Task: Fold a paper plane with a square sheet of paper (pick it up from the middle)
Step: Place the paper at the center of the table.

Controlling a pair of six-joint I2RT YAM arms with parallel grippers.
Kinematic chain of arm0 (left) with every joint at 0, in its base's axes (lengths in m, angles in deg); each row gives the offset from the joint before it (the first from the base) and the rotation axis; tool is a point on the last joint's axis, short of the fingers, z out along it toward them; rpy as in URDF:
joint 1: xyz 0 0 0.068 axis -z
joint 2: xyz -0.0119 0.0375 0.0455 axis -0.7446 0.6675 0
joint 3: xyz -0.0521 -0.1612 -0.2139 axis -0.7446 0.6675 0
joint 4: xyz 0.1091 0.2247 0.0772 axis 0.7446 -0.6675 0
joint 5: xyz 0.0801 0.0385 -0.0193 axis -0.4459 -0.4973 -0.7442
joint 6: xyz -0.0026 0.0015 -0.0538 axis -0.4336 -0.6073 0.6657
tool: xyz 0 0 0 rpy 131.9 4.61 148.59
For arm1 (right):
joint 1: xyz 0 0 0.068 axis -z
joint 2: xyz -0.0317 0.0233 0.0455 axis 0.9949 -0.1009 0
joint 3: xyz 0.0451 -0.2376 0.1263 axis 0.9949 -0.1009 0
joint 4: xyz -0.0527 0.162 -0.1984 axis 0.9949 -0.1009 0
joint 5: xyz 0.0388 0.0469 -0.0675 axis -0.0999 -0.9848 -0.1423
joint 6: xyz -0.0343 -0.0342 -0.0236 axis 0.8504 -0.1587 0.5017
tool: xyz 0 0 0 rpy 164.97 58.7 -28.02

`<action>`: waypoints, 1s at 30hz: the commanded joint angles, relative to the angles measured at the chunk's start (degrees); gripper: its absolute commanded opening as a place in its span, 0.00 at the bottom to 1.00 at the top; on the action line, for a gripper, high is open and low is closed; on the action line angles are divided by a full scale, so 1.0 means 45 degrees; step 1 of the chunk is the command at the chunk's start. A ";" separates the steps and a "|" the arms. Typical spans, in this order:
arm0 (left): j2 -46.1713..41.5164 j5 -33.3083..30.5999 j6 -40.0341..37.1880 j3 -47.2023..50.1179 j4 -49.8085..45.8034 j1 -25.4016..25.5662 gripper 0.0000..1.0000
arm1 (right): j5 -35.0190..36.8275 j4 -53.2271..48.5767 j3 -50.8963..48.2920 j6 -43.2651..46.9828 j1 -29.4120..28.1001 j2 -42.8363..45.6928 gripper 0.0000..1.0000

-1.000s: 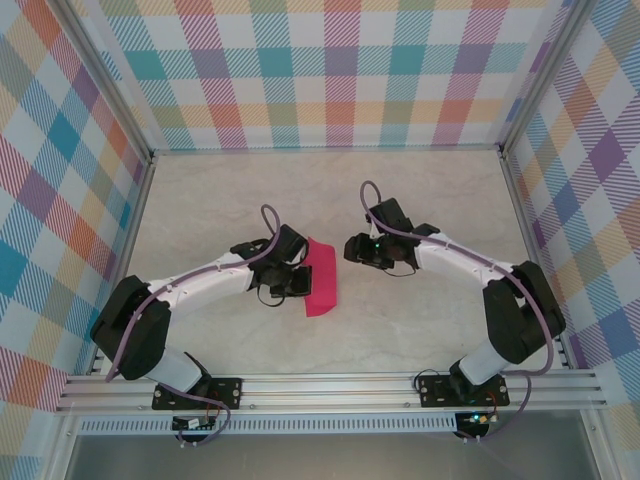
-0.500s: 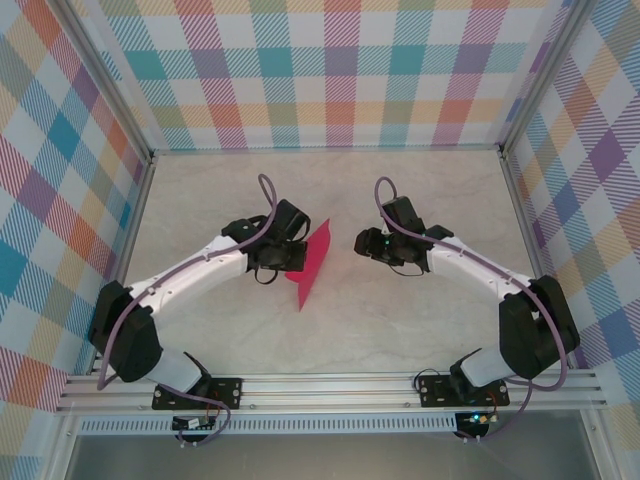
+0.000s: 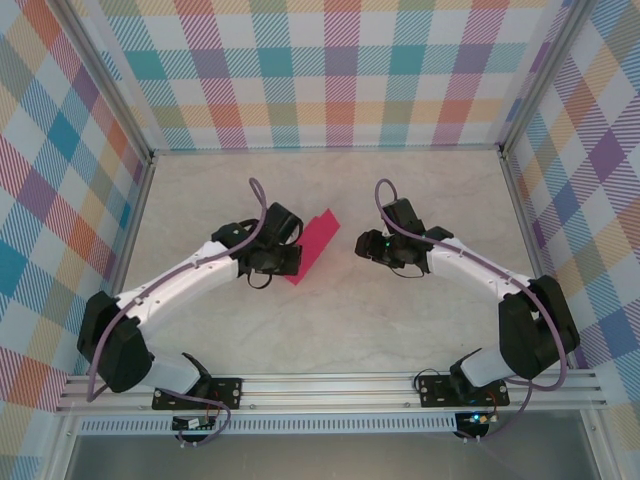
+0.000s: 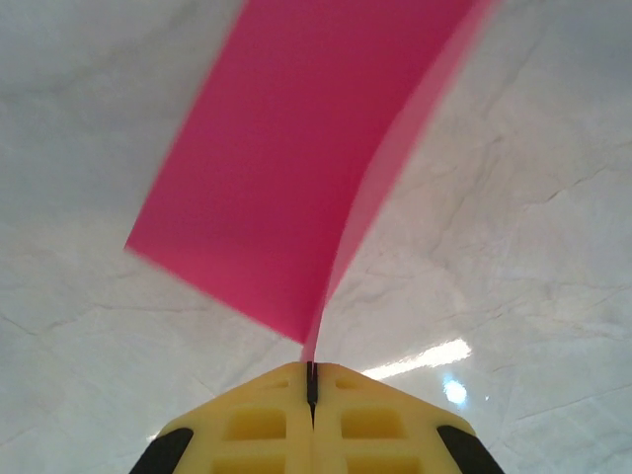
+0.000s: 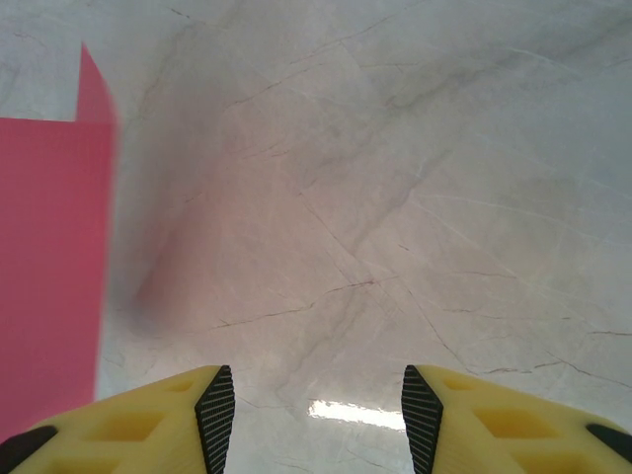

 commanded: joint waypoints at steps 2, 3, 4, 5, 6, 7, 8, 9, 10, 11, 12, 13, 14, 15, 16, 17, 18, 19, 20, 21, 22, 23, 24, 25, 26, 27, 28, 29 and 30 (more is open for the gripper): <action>0.1013 0.1177 0.1114 0.0731 0.1086 -0.0044 0.00 | -0.0254 0.0136 -0.0308 -0.0241 0.0031 0.0010 0.51; 0.1238 0.1474 0.1326 0.0811 0.1343 -0.0059 0.00 | -0.0408 0.0220 -0.0358 -0.0224 0.0039 -0.0022 0.51; 0.1433 0.1736 0.1563 0.0823 0.1489 -0.0040 0.00 | -0.0636 0.0323 -0.0382 -0.0183 0.0026 -0.0075 0.51; 0.1618 0.1996 0.1850 0.0815 0.1690 -0.0019 0.00 | -0.0851 0.0407 -0.0401 -0.0130 0.0028 -0.0148 0.51; 0.1755 0.2190 0.2124 0.0814 0.1864 0.0003 0.00 | -0.1116 0.0508 -0.0402 -0.0113 0.0025 -0.0239 0.50; 0.1840 0.2309 0.2339 0.0790 0.1982 0.0016 0.00 | -0.1358 0.0609 -0.0417 -0.0089 0.0039 -0.0323 0.50; 0.1866 0.2463 0.2557 0.0781 0.2165 0.0023 0.00 | -0.1629 0.0747 -0.0421 -0.0087 0.0028 -0.0415 0.50; 0.1829 0.2583 0.2708 0.0785 0.2305 0.0037 0.00 | -0.1877 0.0866 -0.0433 -0.0089 0.0021 -0.0495 0.49; 0.1754 0.2653 0.2836 0.0785 0.2395 0.0027 0.00 | -0.2021 0.0980 -0.0455 -0.0118 0.0030 -0.0566 0.49; 0.1619 0.2731 0.2948 0.0789 0.2445 0.0048 0.00 | -0.2135 0.1062 -0.0461 -0.0156 0.0014 -0.0613 0.49; 0.1427 0.2778 0.2978 0.0804 0.2451 0.0064 0.00 | -0.2212 0.1095 -0.0444 -0.0177 0.0027 -0.0637 0.49; 0.1236 0.2735 0.3032 0.0804 0.2372 0.0081 0.00 | -0.2251 0.1124 -0.0460 -0.0182 0.0035 -0.0657 0.48; 0.1024 0.2666 0.3066 0.0804 0.2258 0.0081 0.00 | -0.2275 0.1169 -0.0461 -0.0200 0.0040 -0.0675 0.48; 0.0822 0.2603 0.3057 0.0833 0.2139 0.0101 0.00 | -0.2290 0.1169 -0.0435 -0.0189 0.0036 -0.0686 0.48; 0.0643 0.2533 0.3030 0.0872 0.2023 0.0104 0.00 | -0.2324 0.1189 -0.0424 -0.0182 0.0035 -0.0706 0.47; 0.0468 0.2406 0.3015 0.0943 0.1861 0.0123 0.00 | -0.2358 0.1228 -0.0397 -0.0182 0.0040 -0.0744 0.47; 0.0333 0.2269 0.2998 0.1025 0.1688 0.0103 0.00 | -0.2406 0.1272 -0.0387 -0.0182 0.0038 -0.0781 0.47; 0.0226 0.2116 0.2990 0.1076 0.1433 0.0112 0.00 | -0.2463 0.1293 -0.0383 -0.0193 0.0020 -0.0842 0.46; 0.0076 0.1976 0.2937 0.1142 0.1180 0.0123 0.00 | -0.2568 0.1345 -0.0383 -0.0201 0.0025 -0.0899 0.46; -0.0133 0.1851 0.2889 0.1262 0.1027 0.0137 0.00 | -0.2702 0.1444 -0.0383 -0.0235 0.0032 -0.0967 0.45; -0.0327 0.1736 0.2891 0.1440 0.0989 0.0143 0.00 | -0.2817 0.1512 -0.0400 -0.0259 0.0007 -0.1040 0.45; -0.0488 0.1687 0.2866 0.1595 0.0986 0.0133 0.00 | -0.2940 0.1586 -0.0398 -0.0272 0.0020 -0.1137 0.45; -0.0569 0.1715 0.2866 0.1755 0.1004 0.0142 0.00 | -0.3097 0.1698 -0.0402 -0.0277 0.0019 -0.1246 0.44; -0.0583 0.1792 0.2854 0.1881 0.1042 0.0142 0.00 | -0.3274 0.1803 -0.0409 -0.0264 0.0020 -0.1343 0.43; -0.0564 0.1912 0.2872 0.2092 0.1216 0.0125 0.00 | -0.3509 0.1923 -0.0407 -0.0260 0.0005 -0.1463 0.42; -0.0519 0.2049 0.2928 0.2284 0.1388 0.0139 0.00 | -0.3760 0.2065 -0.0402 -0.0241 0.0020 -0.1595 0.42; -0.0469 0.2081 0.2986 0.2434 0.1507 0.0154 0.00 | -0.4033 0.2160 -0.0383 -0.0193 0.0020 -0.1708 0.41; -0.0394 0.2030 0.3034 0.2589 0.1571 0.0162 0.00 | -0.4396 0.2210 -0.0290 -0.0098 -0.0003 -0.1890 0.40; -0.0343 0.1857 0.3114 0.2719 0.1527 0.0161 0.00 | -0.4731 0.2244 -0.0147 0.0022 -0.0033 -0.2129 0.38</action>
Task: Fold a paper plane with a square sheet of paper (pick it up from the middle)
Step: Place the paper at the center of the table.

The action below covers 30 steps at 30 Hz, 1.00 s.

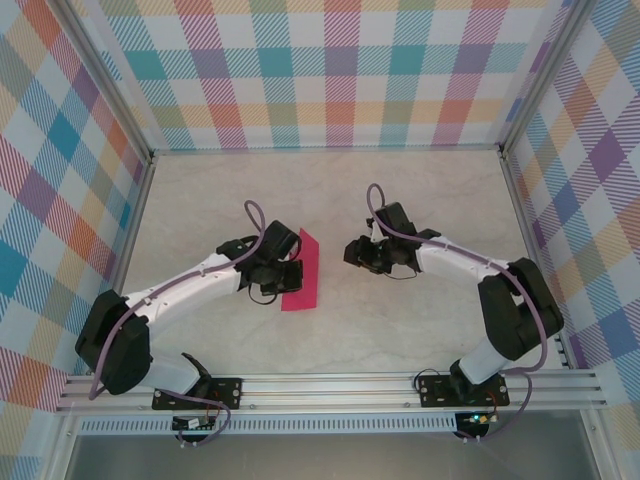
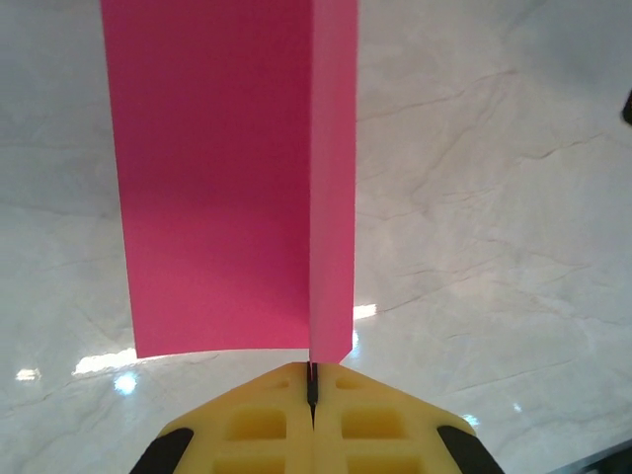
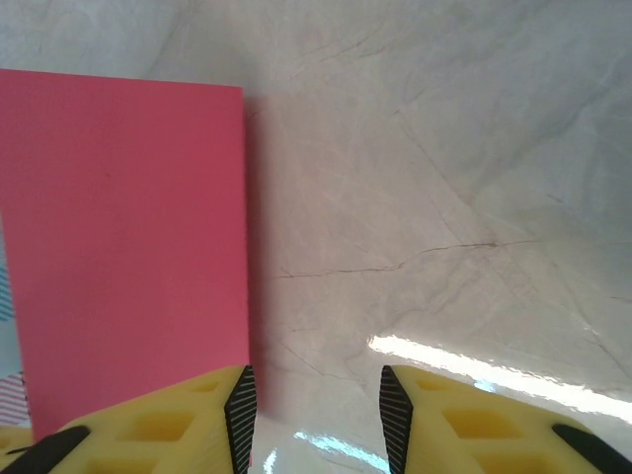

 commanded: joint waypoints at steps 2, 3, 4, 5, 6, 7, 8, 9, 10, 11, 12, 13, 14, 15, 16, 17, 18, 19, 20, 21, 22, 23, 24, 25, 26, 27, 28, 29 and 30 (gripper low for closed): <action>0.0181 -0.0436 0.0349 0.0580 -0.0148 0.0119 0.00 | -0.1710 0.0464 0.0448 0.0452 -0.0196 -0.0910 0.36; 0.0236 -0.0636 0.0430 0.0651 -0.0198 0.0124 0.00 | -0.1899 0.0452 0.0625 0.0560 -0.0340 -0.1176 0.35; 0.0302 -0.0801 0.0554 0.0721 -0.0219 0.0118 0.00 | -0.2083 0.0475 0.0821 0.0603 -0.0492 -0.1466 0.34; 0.0341 -0.0881 0.0649 0.0776 -0.0184 0.0120 0.00 | -0.2238 0.0500 0.0982 0.0621 -0.0609 -0.1724 0.33; 0.0410 -0.0967 0.0768 0.0844 -0.0124 0.0122 0.00 | -0.2400 0.0562 0.1186 0.0585 -0.0731 -0.2025 0.31; 0.0447 -0.1015 0.0888 0.0879 -0.0032 0.0112 0.00 | -0.2484 0.0641 0.1383 0.0555 -0.0821 -0.2265 0.30; 0.0507 -0.1107 0.0988 0.0892 0.0006 0.0106 0.00 | -0.2595 0.0741 0.1577 0.0501 -0.0920 -0.2558 0.30; 0.0594 -0.1242 0.1133 0.0896 -0.0053 0.0107 0.00 | -0.2675 0.0808 0.1808 0.0477 -0.1019 -0.2810 0.29; 0.0636 -0.1341 0.1233 0.0889 -0.0108 0.0113 0.00 | -0.2722 0.0817 0.2055 0.0521 -0.1113 -0.3030 0.29; 0.0663 -0.1494 0.1366 0.0885 -0.0131 0.0107 0.00 | -0.2786 0.0765 0.2342 0.0552 -0.1226 -0.3291 0.28; 0.0697 -0.1583 0.1463 0.0875 -0.0132 0.0105 0.00 | -0.2824 0.0726 0.2607 0.0593 -0.1321 -0.3554 0.28; 0.0739 -0.1651 0.1513 0.0872 -0.0161 0.0117 0.00 | -0.2827 0.0654 0.2864 0.0606 -0.1392 -0.3811 0.28; 0.0765 -0.1714 0.1549 0.0851 -0.0189 0.0121 0.00 | -0.2815 0.0587 0.3058 0.0598 -0.1424 -0.4032 0.28; 0.0811 -0.1717 0.1574 0.0836 -0.0172 0.0099 0.00 | -0.2850 0.0581 0.3212 0.0601 -0.1456 -0.4222 0.28; 0.0828 -0.1683 0.1611 0.0833 -0.0100 0.0107 0.01 | -0.2824 0.0483 0.3390 0.0603 -0.1464 -0.4441 0.28; 0.0880 -0.1637 0.1628 0.0869 -0.0019 0.0097 0.01 | -0.2791 0.0397 0.3521 0.0612 -0.1493 -0.4622 0.27; 0.0905 -0.1585 0.1633 0.0870 0.0032 0.0123 0.02 | -0.2764 0.0311 0.3659 0.0637 -0.1483 -0.4798 0.27; 0.0950 -0.1532 0.1635 0.0852 0.0084 0.0116 0.03 | -0.2690 0.0235 0.3748 0.0633 -0.1484 -0.4953 0.28; 0.0965 -0.1478 0.1635 0.0860 0.0148 0.0122 0.04 | -0.2671 0.0194 0.3807 0.0666 -0.1484 -0.5075 0.27; 0.0985 -0.1413 0.1669 0.0887 0.0238 0.0111 0.04 | -0.2677 0.0188 0.3887 0.0688 -0.1484 -0.5195 0.27; 0.0992 -0.1311 0.1662 0.0901 0.0348 0.0123 0.06 | -0.2699 0.0176 0.3934 0.0686 -0.1484 -0.5330 0.27; 0.0992 -0.1211 0.1671 0.0919 0.0474 0.0111 0.08 | -0.2764 0.0183 0.3994 0.0710 -0.1484 -0.5431 0.27; 0.1005 -0.1117 0.1691 0.0950 0.0588 0.0117 0.09 | -0.2876 0.0174 0.4084 0.0757 -0.1496 -0.5564 0.27; 0.1007 -0.1003 0.1693 0.0984 0.0697 0.0095 0.13 | -0.2991 0.0172 0.4145 0.0778 -0.1484 -0.5681 0.27; 0.1004 -0.0939 0.1692 0.0985 0.0772 0.0104 0.16 | -0.3026 0.0163 0.4170 0.0771 -0.1484 -0.5737 0.27; 0.0998 -0.0884 0.1718 0.1012 0.0867 0.0094 0.19 | -0.3054 0.0164 0.4190 0.0756 -0.1493 -0.5805 0.27; 0.0971 -0.0763 0.1712 0.1048 0.1032 0.0103 0.23 | -0.3043 0.0146 0.4191 0.0768 -0.1501 -0.5850 0.27; 0.0934 -0.0599 0.1742 0.1120 0.1226 0.0086 0.26 | -0.3009 0.0117 0.4192 0.0780 -0.1502 -0.5886 0.27; 0.0894 -0.0417 0.1768 0.1162 0.1439 0.0070 0.28 | -0.2990 0.0085 0.4193 0.0787 -0.1501 -0.5932 0.27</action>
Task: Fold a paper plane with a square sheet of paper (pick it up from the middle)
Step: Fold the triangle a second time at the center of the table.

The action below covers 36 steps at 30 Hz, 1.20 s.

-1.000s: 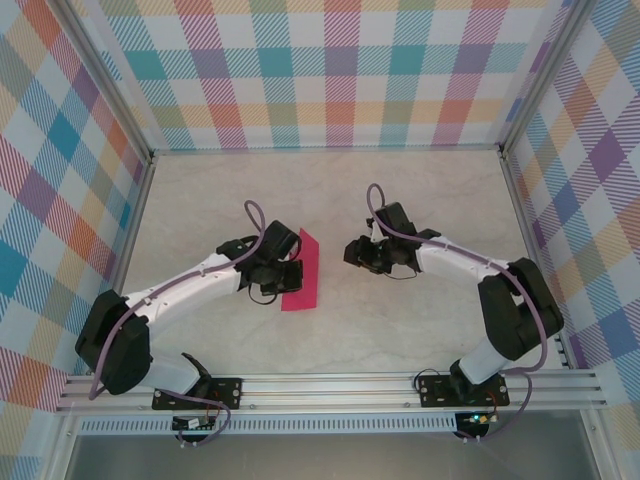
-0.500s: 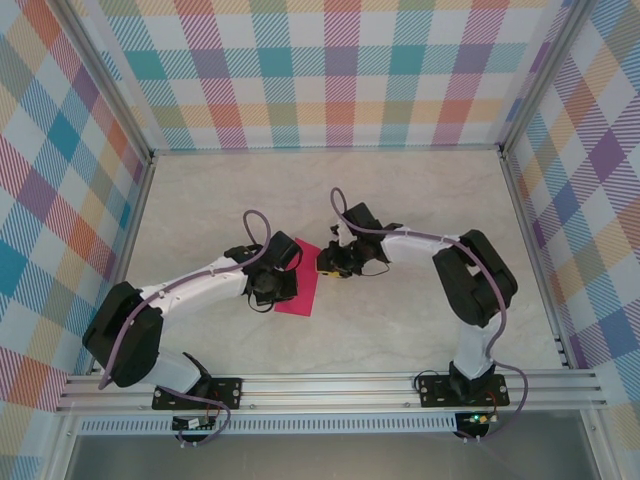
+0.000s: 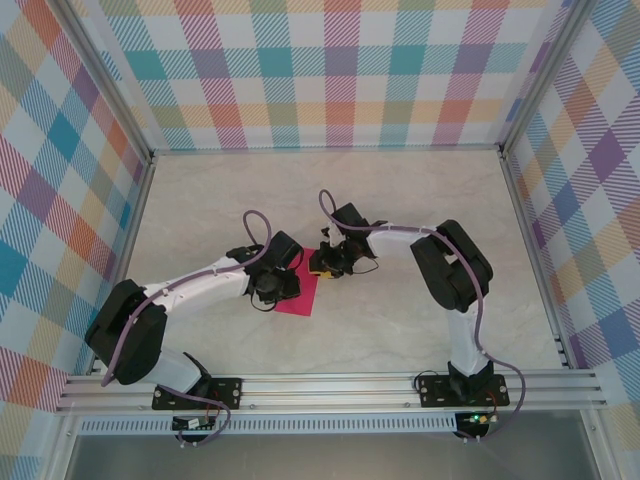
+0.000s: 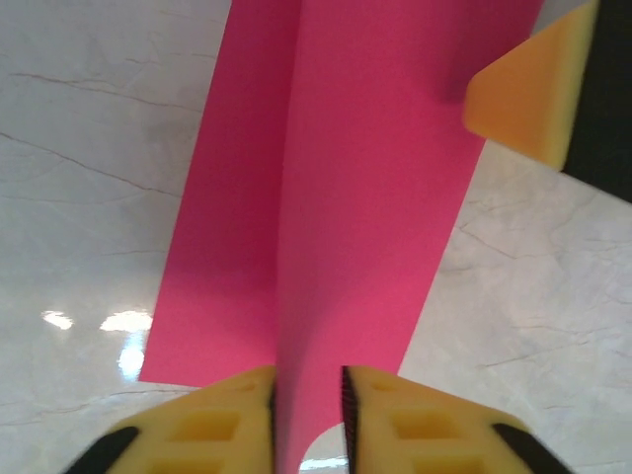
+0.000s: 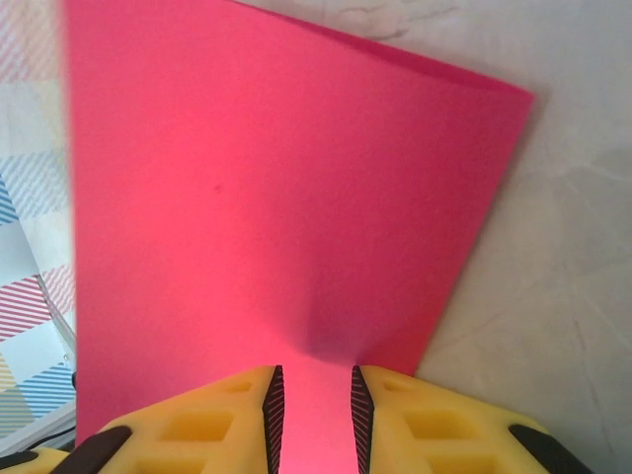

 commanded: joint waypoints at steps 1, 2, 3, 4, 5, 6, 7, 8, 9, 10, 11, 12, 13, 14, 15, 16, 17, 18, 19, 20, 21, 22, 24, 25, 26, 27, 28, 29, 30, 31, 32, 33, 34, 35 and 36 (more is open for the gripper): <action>0.0028 0.0730 0.0147 0.0293 0.0790 0.0041 0.30 | -0.0264 -0.0254 0.0335 0.0329 -0.0051 -0.0236 0.27; 0.0045 0.0886 0.0161 0.0328 0.1038 0.0036 0.31 | -0.0259 -0.0293 0.0340 0.0356 -0.0046 -0.0289 0.27; 0.0065 0.1047 0.0224 0.0365 0.1320 0.0036 0.33 | -0.0233 -0.0356 0.0373 0.0360 -0.0046 -0.0334 0.27; 0.0110 0.1260 0.0294 0.0412 0.1640 -0.0013 0.34 | -0.0186 -0.0476 0.0430 0.0348 -0.0047 -0.0403 0.27; 0.0146 0.1442 0.0349 0.0451 0.1879 -0.0003 0.35 | -0.0116 -0.0572 0.0502 0.0365 -0.0041 -0.0472 0.27; 0.0212 0.1642 0.0424 0.0479 0.2195 -0.0032 0.37 | -0.0093 -0.0699 0.0563 0.0382 -0.0046 -0.0542 0.27; 0.0269 0.1753 0.0489 0.0496 0.2429 -0.0047 0.38 | -0.0038 -0.0784 0.0577 0.0403 -0.0046 -0.0584 0.27; 0.0341 0.1805 0.0523 0.0495 0.2580 -0.0079 0.39 | -0.0005 -0.0878 0.0635 0.0385 -0.0046 -0.0652 0.27; 0.0426 0.1783 0.0567 0.0456 0.2637 -0.0100 0.41 | 0.0017 -0.0953 0.0653 0.0386 -0.0046 -0.0686 0.27; 0.0502 0.1767 0.0565 0.0421 0.2723 -0.0130 0.42 | 0.0038 -0.0997 0.0689 0.0372 -0.0045 -0.0734 0.27; 0.0589 0.1738 0.0567 0.0400 0.2803 -0.0157 0.43 | 0.0056 -0.1049 0.0703 0.0348 -0.0041 -0.0750 0.27; 0.0683 0.1713 0.0567 0.0395 0.2869 -0.0178 0.43 | 0.0064 -0.1065 0.0706 0.0318 -0.0046 -0.0782 0.27; 0.0769 0.1653 0.0562 0.0378 0.2881 -0.0213 0.44 | 0.0060 -0.1076 0.0691 0.0282 -0.0048 -0.0762 0.27; 0.0840 0.1624 0.0569 0.0381 0.2957 -0.0259 0.44 | 0.0019 -0.1049 0.0674 0.0245 -0.0046 -0.0731 0.27; 0.0886 0.1608 0.0559 0.0447 0.2999 -0.0292 0.44 | -0.0007 -0.0998 0.0654 0.0194 -0.0047 -0.0644 0.27; 0.0906 0.1576 0.0564 0.0501 0.3068 -0.0330 0.45 | -0.0009 -0.0970 0.0623 0.0176 -0.0027 -0.0526 0.27; 0.0907 0.1572 0.0572 0.0558 0.3126 -0.0388 0.45 | -0.0009 -0.0941 0.0588 0.0176 -0.0027 -0.0340 0.27; 0.0898 0.1572 0.0593 0.0664 0.3199 -0.0442 0.45 | 0.0015 -0.0893 0.0541 0.0192 -0.0026 -0.0115 0.28; 0.0851 0.1573 0.0599 0.0743 0.3259 -0.0488 0.45 | 0.0014 -0.0840 0.0517 0.0215 -0.0007 0.0113 0.28; 0.0793 0.1554 0.0641 0.0854 0.3303 -0.0544 0.44 | 0.0017 -0.0811 0.0416 0.0256 -0.0007 0.0384 0.29; 0.0730 0.1552 0.0647 0.0949 0.3352 -0.0586 0.43 | 0.0007 -0.0743 0.0334 0.0322 0.0003 0.0661 0.30; 0.0652 0.1552 0.0656 0.1051 0.3418 -0.0635 0.43 | -0.0019 -0.0698 0.0241 0.0361 0.0012 0.0911 0.31; 0.0556 0.1518 0.0669 0.1230 0.3422 -0.0714 0.39 | -0.0092 -0.0578 -0.0021 0.0531 0.0008 0.1431 0.34; 0.0517 0.1499 0.0704 0.1299 0.3422 -0.0739 0.36 | -0.0061 -0.0536 -0.0163 0.0596 0.0013 0.1695 0.35; 0.0483 0.1455 0.0725 0.1385 0.3422 -0.0781 0.34 | -0.0053 -0.0501 -0.0306 0.0666 0.0013 0.1896 0.35; 0.0453 0.1411 0.0755 0.1445 0.3422 -0.0817 0.32 | -0.0028 -0.0450 -0.0511 0.0725 0.0013 0.2112 0.36; 0.0411 0.1406 0.0772 0.1519 0.3422 -0.0842 0.29 | 0.0001 -0.0426 -0.0708 0.0754 0.0013 0.2282 0.37; 0.0381 0.1389 0.0767 0.1557 0.3637 -0.0858 0.28 | 0.0002 -0.0446 -0.0851 0.0823 0.0013 0.2367 0.37; 0.0358 0.1393 0.0805 0.1600 0.3873 -0.0891 0.27 | -0.0001 -0.0445 -0.1022 0.0835 0.0010 0.2427 0.37; 0.0341 0.1393 0.0816 0.1605 0.3909 -0.0901 0.26 | -0.0037 -0.0427 -0.1178 0.0845 0.0013 0.2449 0.38; 0.0334 0.1389 0.0809 0.1626 0.3954 -0.0925 0.24 | -0.0149 -0.0331 -0.1339 0.0820 0.0011 0.2466 0.38; 0.0337 0.1403 0.0817 0.1656 0.3973 -0.0931 0.23 | -0.0319 -0.0208 -0.1490 0.0811 -0.0007 0.2460 0.38; 0.0322 0.1395 0.0826 0.1647 0.3972 -0.0941 0.23 | -0.0495 -0.0104 -0.1633 0.0761 -0.0007 0.2485 0.38; 0.0331 0.1396 0.0828 0.1658 0.3977 -0.0955 0.21 | -0.0627 -0.0035 -0.1721 0.0738 -0.0016 0.2470 0.38; 0.0290 0.1362 0.0876 0.1661 0.3969 -0.0961 0.19 | -0.0748 -0.0011 -0.1784 0.0738 -0.0026 0.2468 0.38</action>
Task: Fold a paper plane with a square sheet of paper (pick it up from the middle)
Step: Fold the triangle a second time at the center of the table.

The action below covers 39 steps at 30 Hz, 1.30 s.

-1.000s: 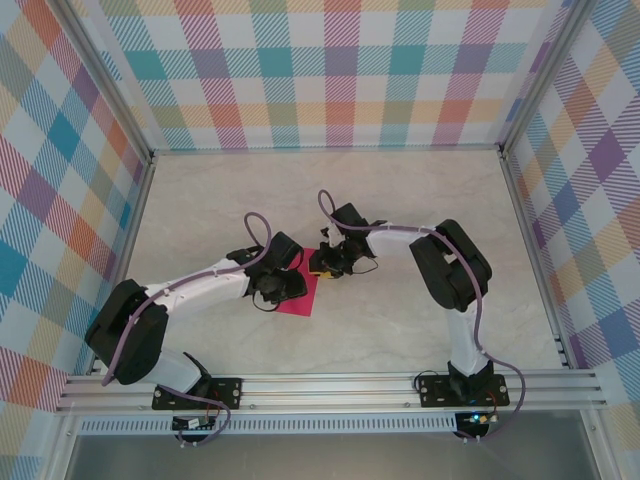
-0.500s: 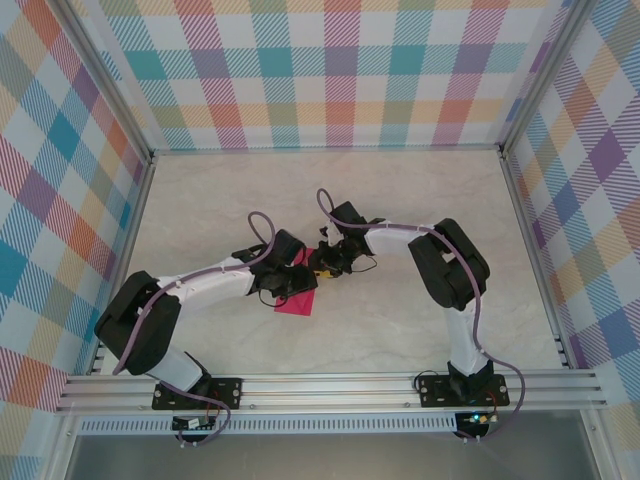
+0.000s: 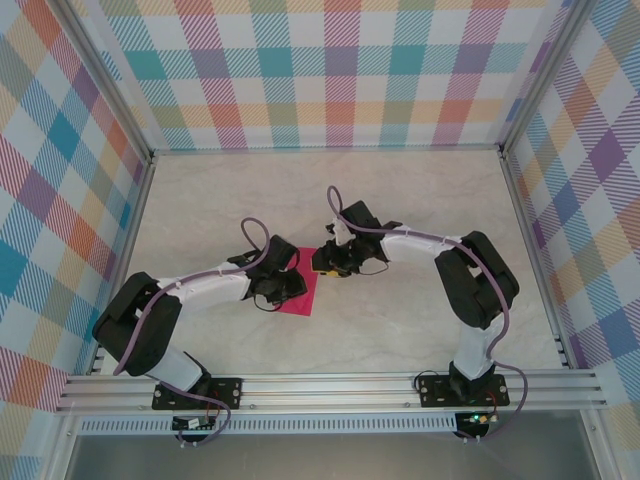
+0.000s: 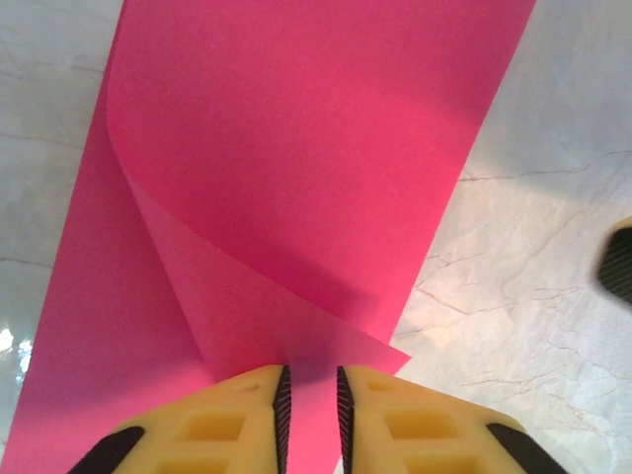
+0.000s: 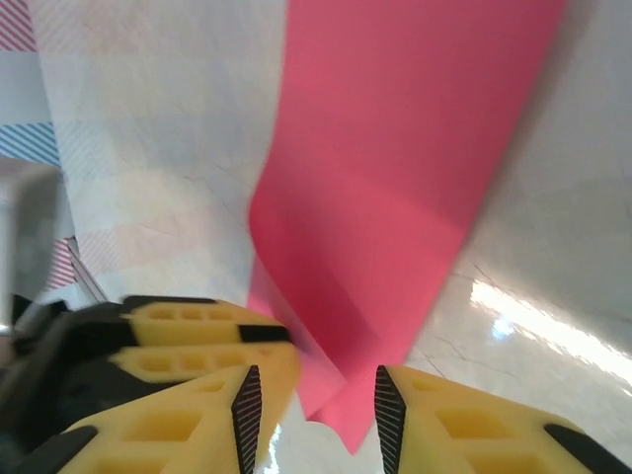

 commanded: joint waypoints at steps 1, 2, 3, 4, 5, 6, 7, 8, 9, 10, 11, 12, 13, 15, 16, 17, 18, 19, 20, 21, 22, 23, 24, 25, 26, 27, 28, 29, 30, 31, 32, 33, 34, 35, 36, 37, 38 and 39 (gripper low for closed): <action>-0.0390 -0.0139 0.0156 0.0213 0.0203 -0.0242 0.17 | -0.0581 0.0199 -0.0360 0.0197 -0.0063 0.0042 0.38; -0.0412 -0.0157 0.0170 0.0229 0.0191 -0.0237 0.16 | -0.0581 0.0198 -0.0385 0.0205 -0.0083 0.0034 0.38; -0.0440 -0.0156 0.0182 0.0230 0.0175 -0.0256 0.15 | -0.0623 0.0204 -0.0408 0.0196 -0.0104 -0.0011 0.38; -0.0480 -0.0188 0.0204 0.0224 0.0176 -0.0267 0.13 | -0.0692 0.0224 -0.0447 0.0202 -0.0137 -0.0056 0.38; -0.0498 -0.0197 0.0214 0.0232 0.0171 -0.0276 0.13 | -0.0744 0.0249 -0.0462 0.0194 -0.0172 -0.0066 0.38; -0.0534 -0.0215 0.0231 0.0243 0.0140 -0.0276 0.12 | -0.0826 0.0264 -0.0469 0.0227 -0.0216 -0.0120 0.38; -0.0547 -0.0239 0.0233 0.0249 0.0132 -0.0276 0.11 | -0.0865 0.0259 -0.0469 0.0257 -0.0256 -0.0146 0.37; -0.0582 -0.0256 0.0234 0.0235 0.0123 -0.0277 0.11 | -0.0874 0.0267 -0.0459 0.0260 -0.0293 -0.0185 0.37; -0.0598 -0.0266 0.0249 0.0235 0.0108 -0.0276 0.10 | -0.0900 0.0262 -0.0426 0.0284 -0.0347 -0.0233 0.37; -0.0603 -0.0285 0.0243 0.0234 0.0086 -0.0293 0.09 | -0.0914 0.0252 -0.0392 0.0292 -0.0375 -0.0301 0.37; -0.0613 -0.0276 0.0252 0.0244 0.0060 -0.0295 0.09 | -0.0940 0.0243 -0.0343 0.0294 -0.0412 -0.0369 0.37; -0.0612 -0.0295 0.0237 0.0256 0.0053 -0.0297 0.08 | -0.0951 0.0227 -0.0260 0.0318 -0.0461 -0.0483 0.37; -0.0635 -0.0295 0.0251 0.0257 0.0039 -0.0295 0.08 | -0.0962 0.0214 -0.0204 0.0321 -0.0493 -0.0581 0.37; -0.0666 -0.0295 0.0234 0.0273 0.0045 -0.0298 0.08 | -0.1085 0.0296 -0.0138 0.0291 -0.0562 -0.0745 0.37; -0.0686 -0.0315 0.0253 0.0292 0.0022 -0.0296 0.08 | -0.1117 0.0334 -0.0072 0.0291 -0.0607 -0.0818 0.37; -0.0698 -0.0315 0.0238 0.0283 0.0015 -0.0295 0.07 | -0.1156 0.0337 -0.0026 0.0297 -0.0648 -0.0876 0.37; -0.0710 -0.0315 0.0242 0.0291 0.0002 -0.0296 0.07 | -0.1220 0.0376 0.0037 0.0306 -0.0685 -0.0935 0.37; -0.0720 -0.0315 0.0232 0.0293 -0.0002 -0.0295 0.07 | -0.1225 0.0355 0.0110 0.0325 -0.0719 -0.1003 0.35; -0.0726 -0.0306 0.0227 0.0310 0.0002 -0.0296 0.06 | -0.1240 0.0396 0.0145 0.0302 -0.0746 -0.1058 0.34; -0.0735 -0.0287 0.0225 0.0297 -0.0004 -0.0295 0.06 | -0.1277 0.0477 0.0173 0.0284 -0.0756 -0.1101 0.34; -0.0722 -0.0276 0.0228 0.0325 0.0000 -0.0295 0.06 | -0.1326 0.0538 0.0191 0.0271 -0.0767 -0.1153 0.33; -0.0749 -0.0275 0.0225 0.0330 -0.0003 -0.0295 0.06 | -0.1361 0.0627 0.0195 0.0219 -0.0769 -0.1190 0.32; -0.0752 -0.0276 0.0229 0.0326 0.0005 -0.0305 0.06 | -0.1379 0.0710 0.0195 0.0178 -0.0770 -0.1212 0.32; -0.0773 -0.0278 0.0214 0.0346 0.0007 -0.0314 0.06 | -0.1422 0.0775 0.0229 0.0152 -0.0769 -0.1255 0.31; -0.0774 -0.0257 0.0215 0.0329 -0.0004 -0.0318 0.06 | -0.1430 0.0851 0.0234 0.0104 -0.0769 -0.1280 0.31; -0.0770 -0.0259 0.0197 0.0326 0.0013 -0.0325 0.05 | -0.1434 0.0939 0.0238 0.0067 -0.0769 -0.1309 0.31; -0.0776 -0.0261 0.0195 0.0346 -0.0002 -0.0315 0.05 | -0.1423 0.1014 0.0249 0.0037 -0.0769 -0.1337 0.30; -0.0773 -0.0257 0.0195 0.0333 -0.0002 -0.0315 0.05 | -0.1378 0.1026 0.0286 0.0002 -0.0769 -0.1372 0.29; -0.0774 -0.0258 0.0199 0.0335 -0.0016 -0.0315 0.05 | -0.1361 0.1050 0.0290 -0.0007 -0.0769 -0.1413 0.28; -0.0777 -0.0256 0.0195 0.0348 -0.0013 -0.0315 0.05 | -0.1348 0.1072 0.0302 -0.0020 -0.0769 -0.1453 0.25; -0.0760 -0.0237 0.0197 0.0333 -0.0006 -0.0315 0.05 | -0.1263 0.1055 0.0312 -0.0021 -0.0769 -0.1463 0.23; -0.0779 -0.0243 0.0189 0.0329 -0.0014 -0.0315 0.05 | -0.1186 0.1040 0.0303 -0.0021 -0.0761 -0.1475 0.20; -0.0829 -0.0248 0.0214 0.0312 -0.0025 -0.0329 0.05 | -0.1103 0.1020 0.0298 0.0018 -0.0769 -0.1457 0.16; -0.0854 -0.0237 0.0215 0.0315 -0.0023 -0.0334 0.05 | -0.0955 0.0966 0.0293 0.0064 -0.0769 -0.1438 0.13; -0.0907 -0.0239 0.0215 0.0330 -0.0007 -0.0334 0.05 | -0.0767 0.0870 0.0293 0.0158 -0.0767 -0.1407 0.11; -0.0961 -0.0246 0.0220 0.0297 -0.0025 -0.0334 0.06 | -0.0563 0.0700 0.0310 0.0292 -0.0769 -0.1380 0.09; -0.0994 -0.0201 0.0230 0.0304 -0.0031 -0.0334 0.06 | -0.0392 0.0534 0.0364 0.0421 -0.0769 -0.1377 0.08; -0.1047 -0.0169 0.0218 0.0297 -0.0011 -0.0342 0.08 | -0.0152 0.0331 0.0443 0.0599 -0.0769 -0.1396 0.07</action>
